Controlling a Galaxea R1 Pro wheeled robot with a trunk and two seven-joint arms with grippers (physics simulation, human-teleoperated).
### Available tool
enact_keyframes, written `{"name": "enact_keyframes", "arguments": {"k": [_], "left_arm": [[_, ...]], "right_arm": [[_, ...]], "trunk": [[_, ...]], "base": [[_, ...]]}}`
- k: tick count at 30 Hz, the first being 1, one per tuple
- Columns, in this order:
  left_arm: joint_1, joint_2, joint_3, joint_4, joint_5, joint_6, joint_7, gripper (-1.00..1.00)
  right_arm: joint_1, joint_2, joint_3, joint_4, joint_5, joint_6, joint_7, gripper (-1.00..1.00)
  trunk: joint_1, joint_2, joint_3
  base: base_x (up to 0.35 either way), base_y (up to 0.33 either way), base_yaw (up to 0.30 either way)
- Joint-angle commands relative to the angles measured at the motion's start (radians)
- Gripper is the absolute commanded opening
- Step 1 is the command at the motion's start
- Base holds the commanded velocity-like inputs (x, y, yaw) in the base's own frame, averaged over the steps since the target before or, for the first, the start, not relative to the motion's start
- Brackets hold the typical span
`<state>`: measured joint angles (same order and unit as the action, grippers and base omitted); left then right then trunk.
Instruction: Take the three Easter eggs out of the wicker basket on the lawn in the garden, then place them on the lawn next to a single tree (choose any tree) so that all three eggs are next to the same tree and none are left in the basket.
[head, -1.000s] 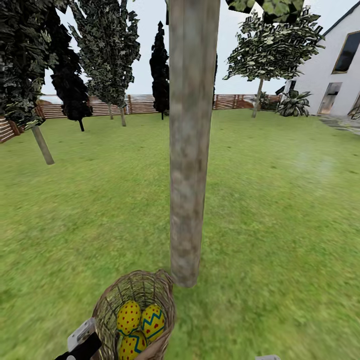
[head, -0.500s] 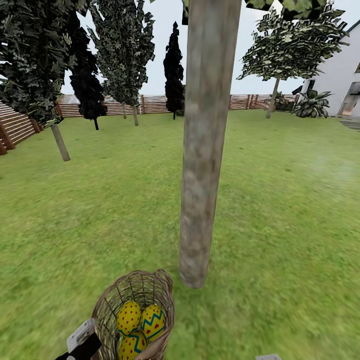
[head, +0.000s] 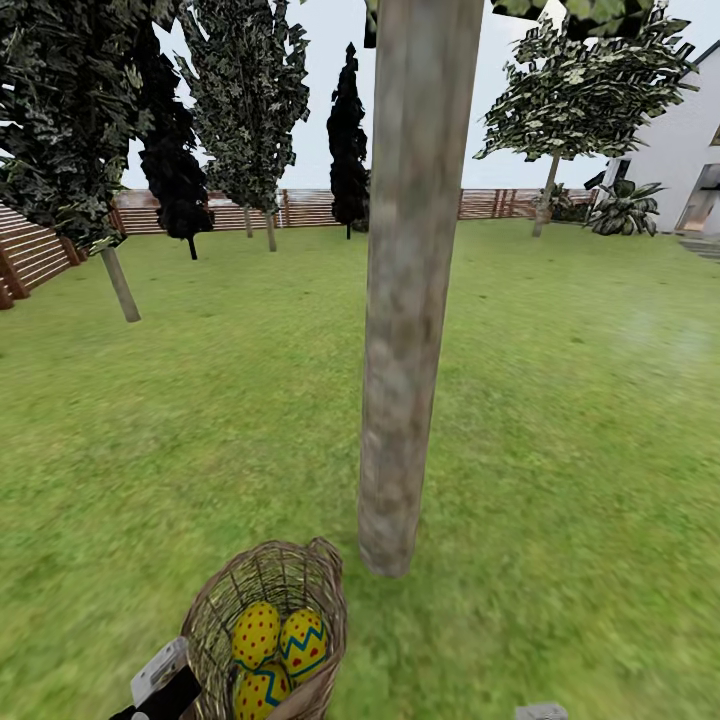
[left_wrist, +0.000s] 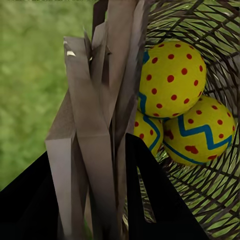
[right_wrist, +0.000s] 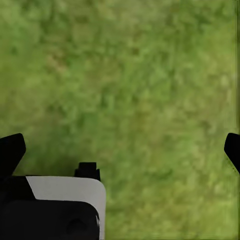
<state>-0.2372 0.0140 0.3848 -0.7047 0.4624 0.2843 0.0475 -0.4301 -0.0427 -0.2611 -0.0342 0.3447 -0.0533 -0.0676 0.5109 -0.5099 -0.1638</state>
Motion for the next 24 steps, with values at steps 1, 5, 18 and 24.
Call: {"name": "enact_keyframes", "arguments": {"k": [1, 5, 18, 24], "left_arm": [[-0.001, 0.000, 0.001, -0.003, 0.013, 0.006, 0.005, -1.00], [-0.001, 0.001, 0.002, -0.005, 0.013, 0.006, 0.006, -1.00], [-0.002, -0.012, 0.001, -0.033, 0.015, -0.006, 0.064, -1.00], [-0.002, -0.012, 0.000, -0.033, 0.015, -0.006, 0.064, -1.00]], "right_arm": [[-0.003, 0.000, -0.009, -0.004, 0.008, -0.002, -0.003, 1.00], [-0.007, 0.002, -0.009, -0.063, 0.007, 0.007, 0.045, 1.00], [-0.007, -0.001, -0.103, -0.073, 0.003, 0.007, 0.177, 1.00], [-0.007, 0.000, -0.107, -0.073, 0.004, 0.006, 0.173, 1.00]], "trunk": [[0.004, -0.009, -0.005], [0.020, -0.037, -0.018], [0.069, -0.128, -0.058], [0.092, -0.170, -0.077]], "base": [[0.000, 0.000, 0.000], [0.000, 0.000, 0.000], [0.000, 0.000, 0.000], [0.000, 0.000, 0.000]]}}
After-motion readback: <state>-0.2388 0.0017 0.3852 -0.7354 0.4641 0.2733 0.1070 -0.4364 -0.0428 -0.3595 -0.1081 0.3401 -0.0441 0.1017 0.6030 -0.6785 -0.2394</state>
